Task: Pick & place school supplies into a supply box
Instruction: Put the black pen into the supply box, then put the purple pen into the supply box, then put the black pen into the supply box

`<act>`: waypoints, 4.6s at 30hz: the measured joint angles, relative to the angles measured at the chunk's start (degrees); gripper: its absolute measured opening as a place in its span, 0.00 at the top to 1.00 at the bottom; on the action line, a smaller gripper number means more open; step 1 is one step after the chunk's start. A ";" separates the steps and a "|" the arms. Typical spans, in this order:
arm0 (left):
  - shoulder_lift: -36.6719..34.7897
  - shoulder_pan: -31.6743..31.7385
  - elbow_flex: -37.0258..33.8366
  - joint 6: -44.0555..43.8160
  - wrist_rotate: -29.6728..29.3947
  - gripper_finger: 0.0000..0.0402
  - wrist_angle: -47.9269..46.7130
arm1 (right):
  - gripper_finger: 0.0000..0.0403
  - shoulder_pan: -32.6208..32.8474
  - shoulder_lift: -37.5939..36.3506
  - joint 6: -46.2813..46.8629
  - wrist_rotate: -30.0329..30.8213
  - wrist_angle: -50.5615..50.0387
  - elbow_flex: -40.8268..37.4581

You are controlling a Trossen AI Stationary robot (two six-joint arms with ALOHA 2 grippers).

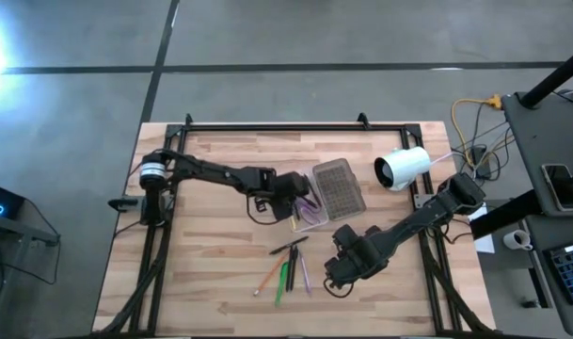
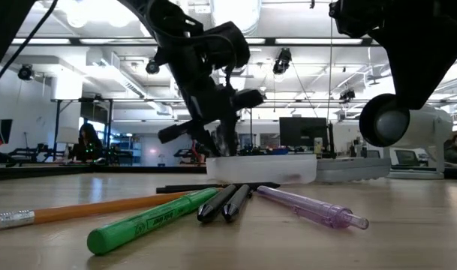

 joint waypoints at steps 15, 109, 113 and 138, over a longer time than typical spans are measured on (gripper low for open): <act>-11.50 -4.04 1.47 -53.31 1.31 0.66 -7.59 | 0.76 -4.28 -0.23 -10.63 -7.57 10.71 -2.04; -52.08 -10.64 -41.54 -105.64 4.28 0.66 6.86 | 0.52 -35.94 10.27 -40.42 -1.19 9.37 14.75; -48.97 -10.64 -41.54 -105.74 7.64 0.66 10.96 | 0.49 -33.04 5.99 -37.78 1.08 9.00 14.27; -10.71 -23.36 -13.64 -106.89 0.75 0.66 1.11 | 0.52 -0.09 1.60 15.73 6.27 3.13 3.90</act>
